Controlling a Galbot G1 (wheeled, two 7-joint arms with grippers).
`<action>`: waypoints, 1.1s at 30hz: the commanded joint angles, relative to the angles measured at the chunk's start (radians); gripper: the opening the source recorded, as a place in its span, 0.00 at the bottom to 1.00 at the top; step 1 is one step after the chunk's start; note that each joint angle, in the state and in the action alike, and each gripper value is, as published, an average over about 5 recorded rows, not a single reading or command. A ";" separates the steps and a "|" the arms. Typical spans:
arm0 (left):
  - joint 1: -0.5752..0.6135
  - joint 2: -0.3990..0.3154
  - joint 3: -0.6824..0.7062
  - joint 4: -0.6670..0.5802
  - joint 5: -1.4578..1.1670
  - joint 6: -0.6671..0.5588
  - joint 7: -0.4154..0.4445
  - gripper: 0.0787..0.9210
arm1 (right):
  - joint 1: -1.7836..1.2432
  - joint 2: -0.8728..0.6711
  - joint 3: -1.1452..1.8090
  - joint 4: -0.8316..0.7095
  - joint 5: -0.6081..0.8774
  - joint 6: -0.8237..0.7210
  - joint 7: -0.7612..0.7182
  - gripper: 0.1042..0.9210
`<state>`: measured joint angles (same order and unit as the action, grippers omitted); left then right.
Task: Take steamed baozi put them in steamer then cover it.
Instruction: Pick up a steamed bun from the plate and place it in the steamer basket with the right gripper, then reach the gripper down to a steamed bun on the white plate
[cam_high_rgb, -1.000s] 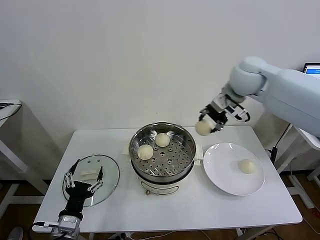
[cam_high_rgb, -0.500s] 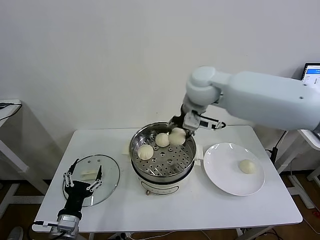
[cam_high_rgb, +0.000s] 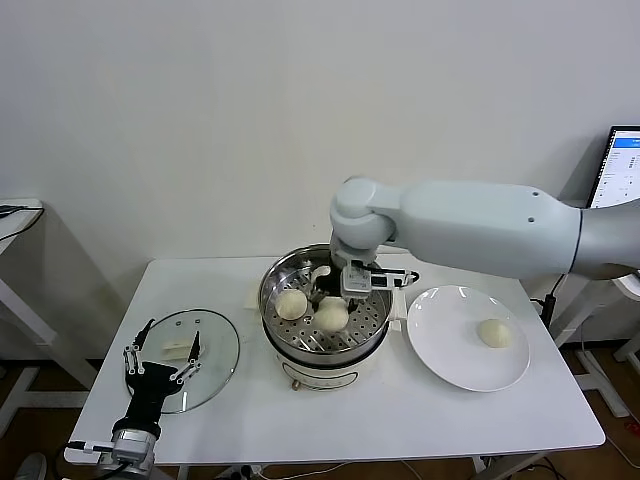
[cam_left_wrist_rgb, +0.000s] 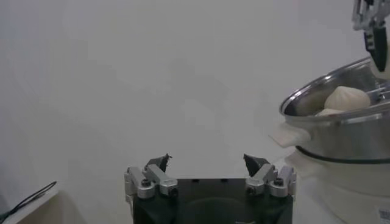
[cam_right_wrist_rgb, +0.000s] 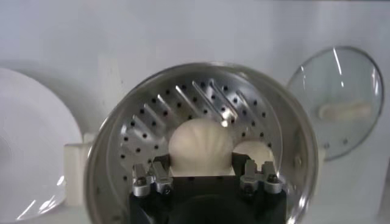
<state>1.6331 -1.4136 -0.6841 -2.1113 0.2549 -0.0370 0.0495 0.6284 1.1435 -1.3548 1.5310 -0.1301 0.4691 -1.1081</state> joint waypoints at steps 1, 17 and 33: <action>-0.002 0.001 0.000 0.001 -0.001 0.000 0.001 0.88 | -0.043 0.042 -0.012 -0.035 -0.003 0.017 -0.006 0.72; 0.000 -0.001 -0.006 0.006 -0.004 -0.002 0.002 0.88 | -0.099 0.076 0.009 -0.094 -0.020 -0.008 -0.005 0.80; 0.017 -0.003 0.005 -0.020 0.004 -0.004 -0.001 0.88 | 0.160 -0.334 0.012 0.005 0.313 -0.207 -0.166 0.88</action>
<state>1.6478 -1.4155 -0.6861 -2.1202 0.2552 -0.0400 0.0507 0.6555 1.0327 -1.3218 1.4959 -0.0046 0.3896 -1.1808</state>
